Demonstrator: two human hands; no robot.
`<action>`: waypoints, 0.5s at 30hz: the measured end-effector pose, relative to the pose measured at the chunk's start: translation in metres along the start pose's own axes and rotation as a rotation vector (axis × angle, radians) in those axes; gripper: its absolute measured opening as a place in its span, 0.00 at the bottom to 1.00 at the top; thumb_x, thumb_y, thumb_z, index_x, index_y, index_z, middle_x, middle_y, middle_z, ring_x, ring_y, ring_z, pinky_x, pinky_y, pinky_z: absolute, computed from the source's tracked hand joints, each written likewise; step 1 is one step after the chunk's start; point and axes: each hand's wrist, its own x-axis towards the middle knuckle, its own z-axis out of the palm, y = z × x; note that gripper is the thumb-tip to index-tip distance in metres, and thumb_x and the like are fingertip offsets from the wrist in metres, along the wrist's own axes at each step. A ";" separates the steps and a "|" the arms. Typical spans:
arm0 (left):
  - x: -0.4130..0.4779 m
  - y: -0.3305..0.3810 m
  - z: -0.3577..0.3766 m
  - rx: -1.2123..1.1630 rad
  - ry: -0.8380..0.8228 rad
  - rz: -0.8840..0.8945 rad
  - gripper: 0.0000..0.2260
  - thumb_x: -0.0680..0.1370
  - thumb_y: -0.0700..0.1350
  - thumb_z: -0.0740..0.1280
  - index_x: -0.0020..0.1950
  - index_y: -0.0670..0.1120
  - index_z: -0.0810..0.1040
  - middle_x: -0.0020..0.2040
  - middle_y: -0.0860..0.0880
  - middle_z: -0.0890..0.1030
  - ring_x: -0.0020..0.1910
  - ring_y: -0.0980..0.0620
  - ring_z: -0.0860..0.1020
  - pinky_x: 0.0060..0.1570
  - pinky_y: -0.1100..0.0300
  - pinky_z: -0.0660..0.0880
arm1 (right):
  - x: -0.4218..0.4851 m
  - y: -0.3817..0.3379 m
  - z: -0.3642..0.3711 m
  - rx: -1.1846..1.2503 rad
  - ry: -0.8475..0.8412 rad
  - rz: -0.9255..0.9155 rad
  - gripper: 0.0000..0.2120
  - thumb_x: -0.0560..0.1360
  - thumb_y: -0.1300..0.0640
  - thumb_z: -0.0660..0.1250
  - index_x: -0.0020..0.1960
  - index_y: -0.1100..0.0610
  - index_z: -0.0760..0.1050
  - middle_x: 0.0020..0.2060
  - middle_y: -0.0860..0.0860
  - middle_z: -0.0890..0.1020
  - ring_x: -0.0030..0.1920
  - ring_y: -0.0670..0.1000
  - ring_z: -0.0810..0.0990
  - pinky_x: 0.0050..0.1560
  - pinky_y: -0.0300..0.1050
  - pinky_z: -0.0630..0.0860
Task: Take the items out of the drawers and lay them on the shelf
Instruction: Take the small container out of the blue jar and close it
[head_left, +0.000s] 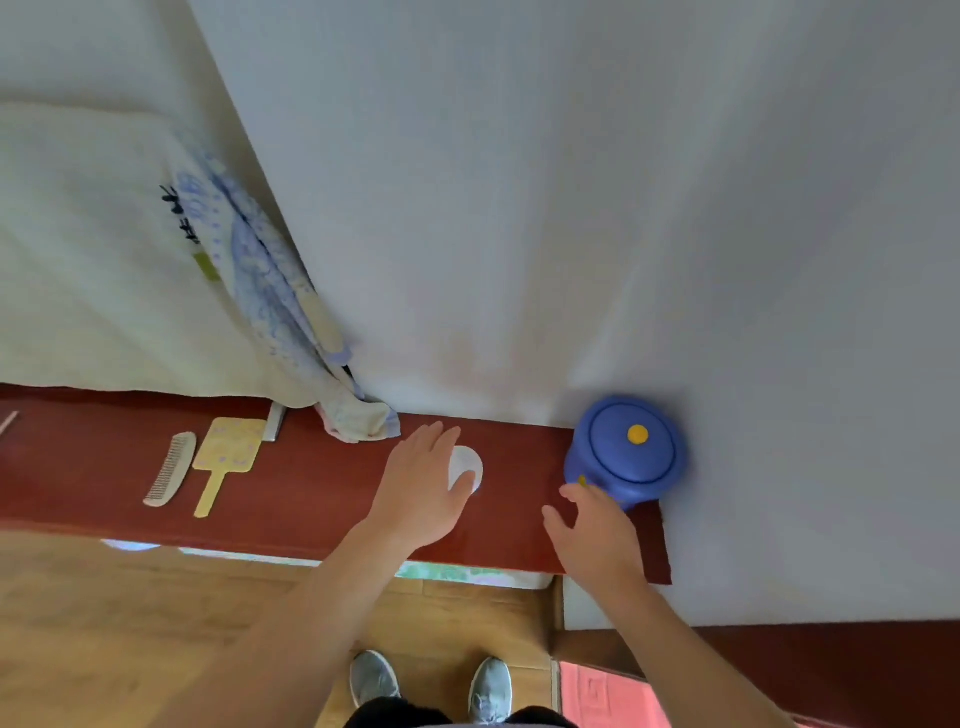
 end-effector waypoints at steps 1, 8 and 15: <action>-0.005 -0.004 -0.002 0.006 0.005 -0.018 0.28 0.82 0.57 0.57 0.80 0.48 0.58 0.80 0.46 0.59 0.79 0.46 0.56 0.77 0.50 0.55 | 0.000 -0.009 -0.004 0.003 -0.002 -0.042 0.21 0.79 0.44 0.62 0.69 0.52 0.71 0.65 0.48 0.75 0.66 0.49 0.72 0.64 0.46 0.70; -0.048 -0.047 -0.036 0.058 0.115 -0.100 0.25 0.83 0.54 0.56 0.78 0.46 0.62 0.77 0.45 0.65 0.76 0.47 0.62 0.73 0.48 0.61 | 0.004 -0.079 -0.011 -0.182 -0.089 -0.293 0.30 0.81 0.43 0.56 0.78 0.56 0.59 0.76 0.53 0.61 0.76 0.52 0.57 0.75 0.46 0.54; -0.107 -0.123 -0.076 0.055 0.115 -0.277 0.26 0.84 0.55 0.52 0.80 0.47 0.56 0.81 0.45 0.56 0.80 0.46 0.52 0.77 0.45 0.53 | -0.024 -0.167 0.014 -0.356 -0.172 -0.386 0.30 0.81 0.41 0.50 0.79 0.55 0.54 0.78 0.53 0.55 0.78 0.53 0.50 0.77 0.53 0.52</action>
